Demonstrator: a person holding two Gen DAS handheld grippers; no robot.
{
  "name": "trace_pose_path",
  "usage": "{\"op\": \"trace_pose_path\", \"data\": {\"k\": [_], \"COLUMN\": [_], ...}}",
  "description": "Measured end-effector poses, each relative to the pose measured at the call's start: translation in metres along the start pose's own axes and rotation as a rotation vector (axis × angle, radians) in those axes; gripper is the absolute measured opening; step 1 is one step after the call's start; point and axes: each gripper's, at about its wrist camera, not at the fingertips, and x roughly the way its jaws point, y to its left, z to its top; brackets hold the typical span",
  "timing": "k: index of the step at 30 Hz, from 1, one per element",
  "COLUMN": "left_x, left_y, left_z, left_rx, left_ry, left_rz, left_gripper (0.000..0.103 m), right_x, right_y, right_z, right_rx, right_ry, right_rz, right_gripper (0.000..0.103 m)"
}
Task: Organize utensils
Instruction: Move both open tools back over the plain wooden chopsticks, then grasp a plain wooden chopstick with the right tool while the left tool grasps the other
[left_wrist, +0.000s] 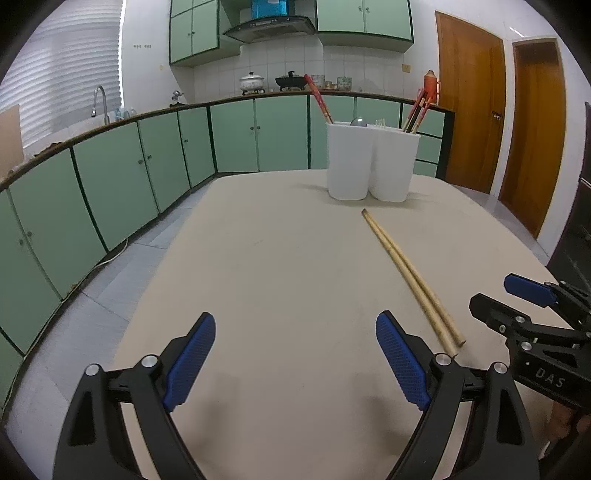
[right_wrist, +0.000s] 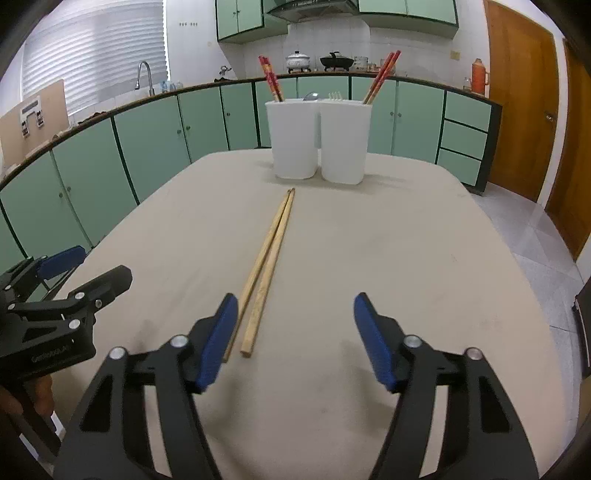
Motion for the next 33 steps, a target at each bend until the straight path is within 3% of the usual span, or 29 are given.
{"op": "trace_pose_path", "data": {"k": [12,19,21,27,33], "left_x": [0.004,0.004,0.003,0.000,0.000], "left_y": [0.005,0.007,0.005,-0.002,-0.022], "left_z": [-0.002,-0.003,-0.002,0.002,0.006], "left_rx": [-0.013,-0.024,-0.021,-0.011,0.011], "left_ry": [-0.001,-0.003,-0.006,-0.018,-0.030], "left_rz": [0.005,0.004,0.002,0.000,-0.027], "left_gripper": [0.087,0.087,0.087,0.087,0.087], "right_x": [0.018,0.021,0.022,0.018,0.002], "right_y": [0.014,0.018,0.015,0.001,-0.028], "right_z": [-0.007,-0.008,-0.007,-0.005,0.000], "right_rx": [-0.028,-0.046,-0.032,0.021,0.074], "right_ry": [0.067,0.076,0.079,0.071,0.027], "right_rz": [0.007,0.019,0.028,0.044,-0.003], "right_gripper": [0.026,0.016,0.008,0.006,0.006]}}
